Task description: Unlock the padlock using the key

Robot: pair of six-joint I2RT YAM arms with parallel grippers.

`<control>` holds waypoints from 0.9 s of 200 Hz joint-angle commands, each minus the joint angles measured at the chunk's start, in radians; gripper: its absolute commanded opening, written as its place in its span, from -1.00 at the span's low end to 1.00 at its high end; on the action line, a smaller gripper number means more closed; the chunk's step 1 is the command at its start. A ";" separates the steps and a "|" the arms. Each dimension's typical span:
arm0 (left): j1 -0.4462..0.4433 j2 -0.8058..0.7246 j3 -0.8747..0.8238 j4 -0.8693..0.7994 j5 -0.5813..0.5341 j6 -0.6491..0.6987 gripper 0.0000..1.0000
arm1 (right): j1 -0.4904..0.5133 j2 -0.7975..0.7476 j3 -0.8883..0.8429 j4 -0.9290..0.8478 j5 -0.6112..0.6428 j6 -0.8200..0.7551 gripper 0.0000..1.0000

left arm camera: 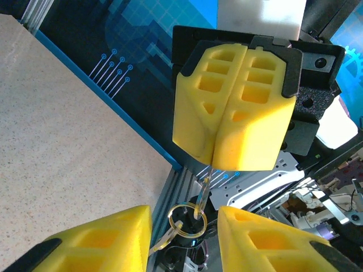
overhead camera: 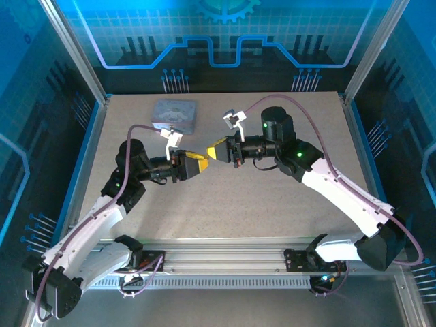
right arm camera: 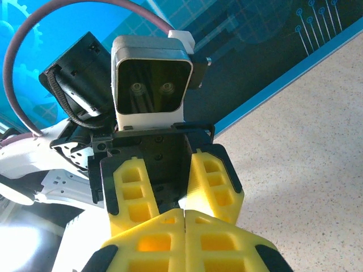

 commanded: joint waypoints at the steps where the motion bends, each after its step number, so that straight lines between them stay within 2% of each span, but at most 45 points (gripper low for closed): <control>1: 0.008 -0.009 -0.008 0.027 0.012 -0.004 -0.21 | 0.014 -0.005 -0.015 0.025 -0.012 -0.003 -1.00; 46: 0.008 -0.008 -0.014 0.056 0.014 -0.025 -0.29 | 0.014 -0.003 -0.018 0.027 -0.016 -0.003 -1.00; 107: 0.008 -0.007 -0.015 0.057 0.021 -0.025 -0.68 | 0.014 -0.006 -0.021 0.033 -0.015 0.002 -1.00; 160: 0.009 -0.005 -0.018 0.052 0.022 -0.023 -0.61 | 0.014 -0.010 -0.029 0.056 -0.007 0.013 -1.00; 180: 0.009 -0.004 -0.019 0.054 0.026 -0.023 -0.70 | 0.014 -0.012 -0.030 0.058 -0.004 0.013 -1.00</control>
